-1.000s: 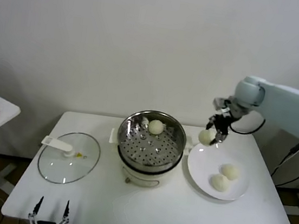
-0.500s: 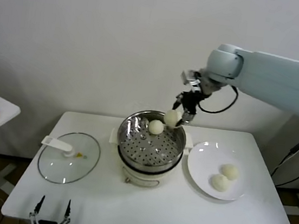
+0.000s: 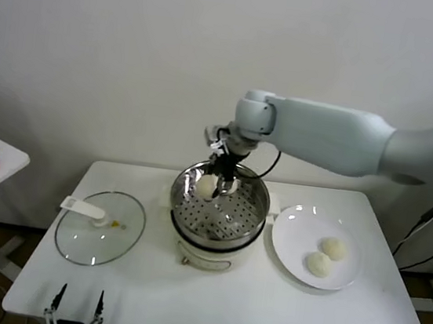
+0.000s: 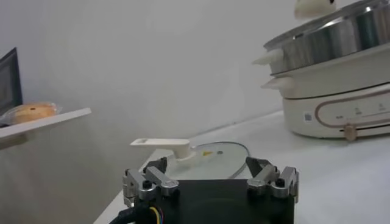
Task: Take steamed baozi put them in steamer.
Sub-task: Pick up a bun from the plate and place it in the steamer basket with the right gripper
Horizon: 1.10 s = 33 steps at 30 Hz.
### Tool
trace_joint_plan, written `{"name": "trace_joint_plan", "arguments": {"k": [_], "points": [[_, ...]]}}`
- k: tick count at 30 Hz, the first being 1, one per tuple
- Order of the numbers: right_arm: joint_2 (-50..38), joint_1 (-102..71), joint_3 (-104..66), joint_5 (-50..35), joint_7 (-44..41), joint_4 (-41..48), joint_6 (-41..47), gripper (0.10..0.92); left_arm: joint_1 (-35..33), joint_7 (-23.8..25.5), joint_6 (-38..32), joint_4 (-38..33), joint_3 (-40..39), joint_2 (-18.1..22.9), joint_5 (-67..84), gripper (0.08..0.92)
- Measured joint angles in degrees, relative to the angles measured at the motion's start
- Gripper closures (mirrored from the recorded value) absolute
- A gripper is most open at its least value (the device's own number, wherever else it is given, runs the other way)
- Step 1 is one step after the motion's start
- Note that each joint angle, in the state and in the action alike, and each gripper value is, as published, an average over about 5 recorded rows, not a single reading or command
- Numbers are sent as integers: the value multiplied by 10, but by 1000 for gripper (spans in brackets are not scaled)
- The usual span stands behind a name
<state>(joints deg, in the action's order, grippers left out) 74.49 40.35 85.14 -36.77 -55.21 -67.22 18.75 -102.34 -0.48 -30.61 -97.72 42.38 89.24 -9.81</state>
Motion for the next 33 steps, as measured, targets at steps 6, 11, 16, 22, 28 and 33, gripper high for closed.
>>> {"name": "trace_joint_plan", "arguments": {"k": [6, 11, 16, 22, 28, 33], "points": [[23, -41, -12, 26, 5, 31, 1, 355, 1, 0, -1, 1, 0, 1, 0, 177], [36, -67, -22, 43, 10, 51, 3, 355, 2, 0, -2, 1, 0, 2, 0, 177], [46, -89, -31, 60, 14, 69, 4, 354, 1, 0, -3, 1, 1, 2, -1, 177], [48, -102, -42, 66, 15, 78, 1, 271, 0, -1, -4, 0, 2, 3, -1, 177], [38, -99, -46, 58, 8, 71, -2, 205, 0, -1, -4, -1, 2, 4, -2, 177], [11, -70, -34, 43, -12, 54, -16, 203, -1, -1, -4, -3, 2, 4, -2, 177]]}}
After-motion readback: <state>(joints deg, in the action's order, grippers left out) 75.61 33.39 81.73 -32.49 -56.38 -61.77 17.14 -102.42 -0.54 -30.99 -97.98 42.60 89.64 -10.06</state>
